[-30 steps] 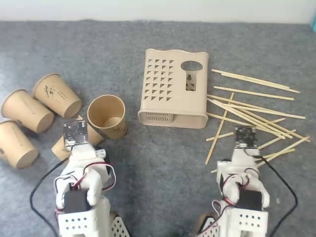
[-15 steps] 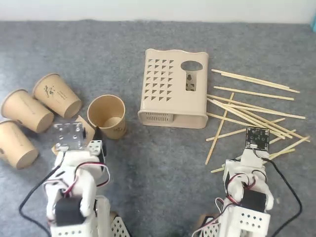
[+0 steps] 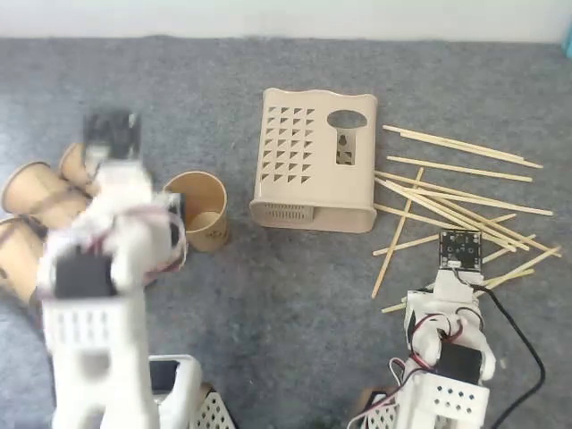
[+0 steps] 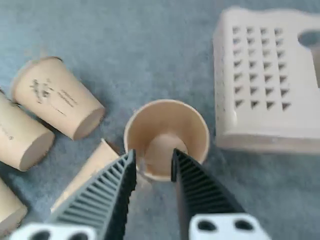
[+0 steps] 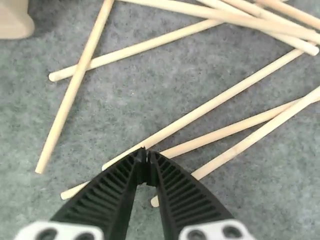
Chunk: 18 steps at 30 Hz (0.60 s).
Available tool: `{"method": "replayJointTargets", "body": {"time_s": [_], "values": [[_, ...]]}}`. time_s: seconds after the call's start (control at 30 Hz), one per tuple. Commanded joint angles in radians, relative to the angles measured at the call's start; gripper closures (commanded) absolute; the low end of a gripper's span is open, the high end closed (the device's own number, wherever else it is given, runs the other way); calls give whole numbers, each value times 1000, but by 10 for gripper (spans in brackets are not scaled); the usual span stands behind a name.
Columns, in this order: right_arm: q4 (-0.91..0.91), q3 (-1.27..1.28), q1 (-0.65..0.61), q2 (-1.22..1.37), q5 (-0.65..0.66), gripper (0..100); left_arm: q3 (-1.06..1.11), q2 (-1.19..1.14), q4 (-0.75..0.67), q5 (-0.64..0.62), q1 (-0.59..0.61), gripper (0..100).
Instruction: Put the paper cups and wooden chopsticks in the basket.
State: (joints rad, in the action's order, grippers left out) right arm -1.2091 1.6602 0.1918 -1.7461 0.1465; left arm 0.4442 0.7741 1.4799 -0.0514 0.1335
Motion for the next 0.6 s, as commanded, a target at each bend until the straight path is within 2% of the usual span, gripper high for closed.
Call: {"method": "replayJointTargets", "body": {"time_s": [0.0,0.2,0.47,0.57], "values": [[22,-31,19,5,17,991,-306,-258,101,-14,-89,888],[22,-31,19,5,17,991,-565,-577,117,-212,-203,887],[22,-31,21,5,17,991,-947,-970,117,-316,-351,886],[22,-31,21,5,17,991,-1132,-1120,121,-324,-385,858]]}}
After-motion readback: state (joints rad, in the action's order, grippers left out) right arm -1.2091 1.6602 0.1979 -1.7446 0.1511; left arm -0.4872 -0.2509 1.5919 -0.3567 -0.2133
